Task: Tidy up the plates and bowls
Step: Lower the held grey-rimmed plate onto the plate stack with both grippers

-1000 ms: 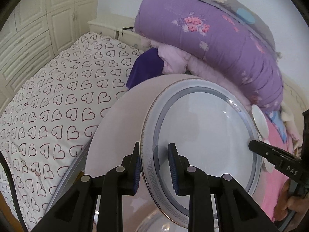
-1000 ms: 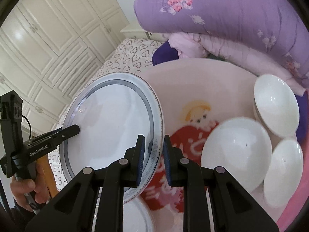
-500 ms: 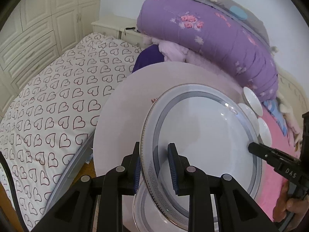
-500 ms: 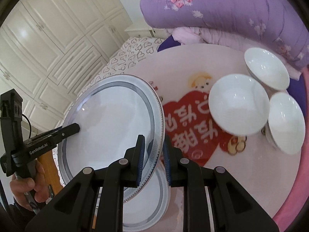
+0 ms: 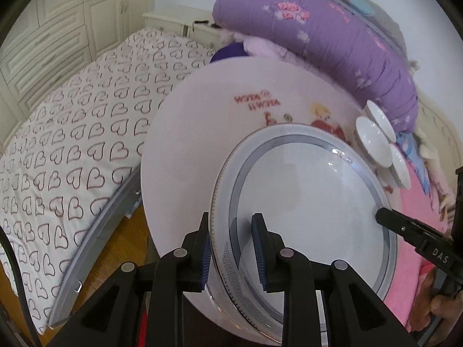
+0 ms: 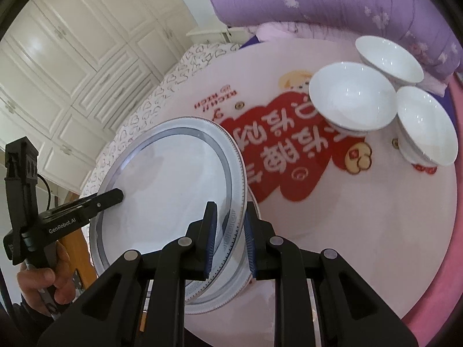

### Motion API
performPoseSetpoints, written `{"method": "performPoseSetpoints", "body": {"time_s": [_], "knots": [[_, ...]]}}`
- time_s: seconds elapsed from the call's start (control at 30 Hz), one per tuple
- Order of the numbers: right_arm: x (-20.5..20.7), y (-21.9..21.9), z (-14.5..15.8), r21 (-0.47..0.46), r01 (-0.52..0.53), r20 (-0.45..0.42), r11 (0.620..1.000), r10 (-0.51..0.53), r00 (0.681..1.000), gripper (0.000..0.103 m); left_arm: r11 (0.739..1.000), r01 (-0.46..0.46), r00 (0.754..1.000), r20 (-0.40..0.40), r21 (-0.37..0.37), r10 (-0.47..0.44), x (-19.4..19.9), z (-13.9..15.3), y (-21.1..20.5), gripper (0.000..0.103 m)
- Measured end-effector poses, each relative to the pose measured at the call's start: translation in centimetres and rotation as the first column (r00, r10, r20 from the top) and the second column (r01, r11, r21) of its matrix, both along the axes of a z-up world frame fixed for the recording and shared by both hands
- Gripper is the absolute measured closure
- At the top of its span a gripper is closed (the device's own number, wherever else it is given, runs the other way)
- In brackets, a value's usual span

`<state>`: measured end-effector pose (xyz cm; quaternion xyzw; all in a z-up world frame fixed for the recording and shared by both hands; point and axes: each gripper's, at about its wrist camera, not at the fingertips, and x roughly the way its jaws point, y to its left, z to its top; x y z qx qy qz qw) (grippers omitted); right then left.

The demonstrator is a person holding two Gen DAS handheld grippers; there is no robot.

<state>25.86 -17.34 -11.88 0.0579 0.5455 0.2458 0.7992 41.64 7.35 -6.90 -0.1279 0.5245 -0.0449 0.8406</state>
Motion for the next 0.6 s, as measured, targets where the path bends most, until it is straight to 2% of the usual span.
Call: {"method": "performPoseSetpoints", "body": {"time_s": [0.33, 0.6], "knots": [[-1.0, 0.5, -2.7, -0.040, -0.024, -0.050, 0.999, 0.022, 0.998, 0.084, 0.999, -0.004, 1.000, -0.007, 0.045, 0.004, 0.2, -1.5, -1.0, 0.082], [-1.3, 0.6, -3.3, -0.060, -0.038, -0.055, 0.997, 0.035, 0.998, 0.084, 0.998, -0.007, 1.000, 0.006, 0.070, 0.007, -0.5, -3.0, -2.1, 0.081]]}}
